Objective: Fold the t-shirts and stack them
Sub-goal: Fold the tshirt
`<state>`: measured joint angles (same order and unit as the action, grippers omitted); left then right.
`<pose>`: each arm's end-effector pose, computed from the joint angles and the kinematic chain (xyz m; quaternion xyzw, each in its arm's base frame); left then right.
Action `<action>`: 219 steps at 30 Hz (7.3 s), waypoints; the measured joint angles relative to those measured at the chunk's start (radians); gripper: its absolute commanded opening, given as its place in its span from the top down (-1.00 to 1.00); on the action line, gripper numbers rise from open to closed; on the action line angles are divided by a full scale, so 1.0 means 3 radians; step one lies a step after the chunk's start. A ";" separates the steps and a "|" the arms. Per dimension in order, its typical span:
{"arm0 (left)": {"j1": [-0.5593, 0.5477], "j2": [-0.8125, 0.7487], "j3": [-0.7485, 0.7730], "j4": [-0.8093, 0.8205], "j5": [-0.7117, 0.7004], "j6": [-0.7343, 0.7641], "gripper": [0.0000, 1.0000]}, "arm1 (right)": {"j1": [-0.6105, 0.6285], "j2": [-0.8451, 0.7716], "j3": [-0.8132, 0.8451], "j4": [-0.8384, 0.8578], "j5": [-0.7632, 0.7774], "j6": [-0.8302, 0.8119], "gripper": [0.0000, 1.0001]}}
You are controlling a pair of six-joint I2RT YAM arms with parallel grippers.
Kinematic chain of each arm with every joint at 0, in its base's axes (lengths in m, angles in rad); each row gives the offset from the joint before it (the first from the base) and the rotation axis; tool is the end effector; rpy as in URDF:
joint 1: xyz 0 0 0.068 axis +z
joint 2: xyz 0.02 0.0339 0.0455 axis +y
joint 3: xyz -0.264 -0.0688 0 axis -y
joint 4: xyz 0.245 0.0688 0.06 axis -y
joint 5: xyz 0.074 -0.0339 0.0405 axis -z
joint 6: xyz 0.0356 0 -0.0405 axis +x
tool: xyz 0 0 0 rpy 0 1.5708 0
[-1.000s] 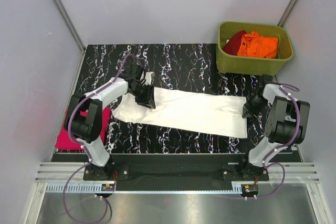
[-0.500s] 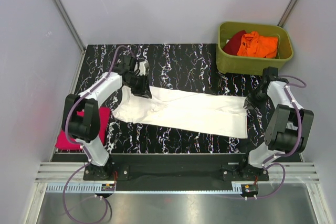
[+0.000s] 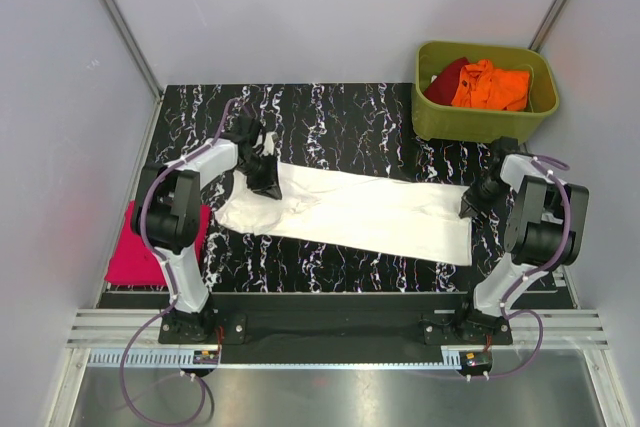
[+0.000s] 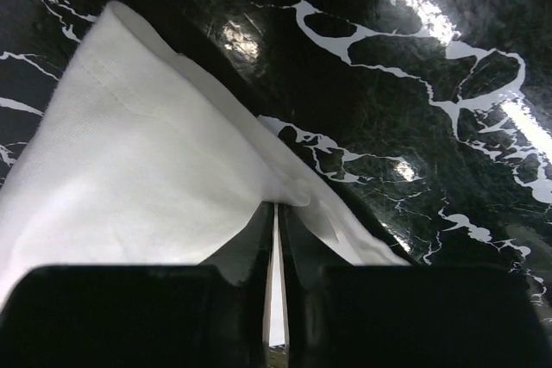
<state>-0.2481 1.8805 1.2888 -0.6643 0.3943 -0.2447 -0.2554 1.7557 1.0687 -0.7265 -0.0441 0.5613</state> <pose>0.3557 -0.1042 0.1765 0.0324 0.9685 -0.2251 0.1019 0.3034 -0.0776 0.1558 0.3942 0.9154 0.0337 0.0743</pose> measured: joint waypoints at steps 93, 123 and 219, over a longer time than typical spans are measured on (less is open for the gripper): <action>0.0793 -0.2525 -0.2052 0.0465 -0.0032 -0.1531 -0.08 | 0.3049 0.0692 0.0825 0.1469 -0.2467 -0.3491 -0.01; 0.0806 -0.2241 -0.1713 0.0421 -0.0018 -0.1254 -0.24 | 0.3019 0.0636 0.0744 0.1766 -0.2032 -0.3178 1.00; 0.0150 0.0407 0.0654 0.0682 -0.0477 -0.0532 0.99 | 0.2548 0.1156 0.1094 0.2089 -0.1376 -0.1625 1.00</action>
<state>-0.2031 2.0026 1.4849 -0.4599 0.2512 -0.4042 0.5091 2.1025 1.3968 -0.0998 -0.4568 0.0738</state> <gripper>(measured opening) 0.012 0.011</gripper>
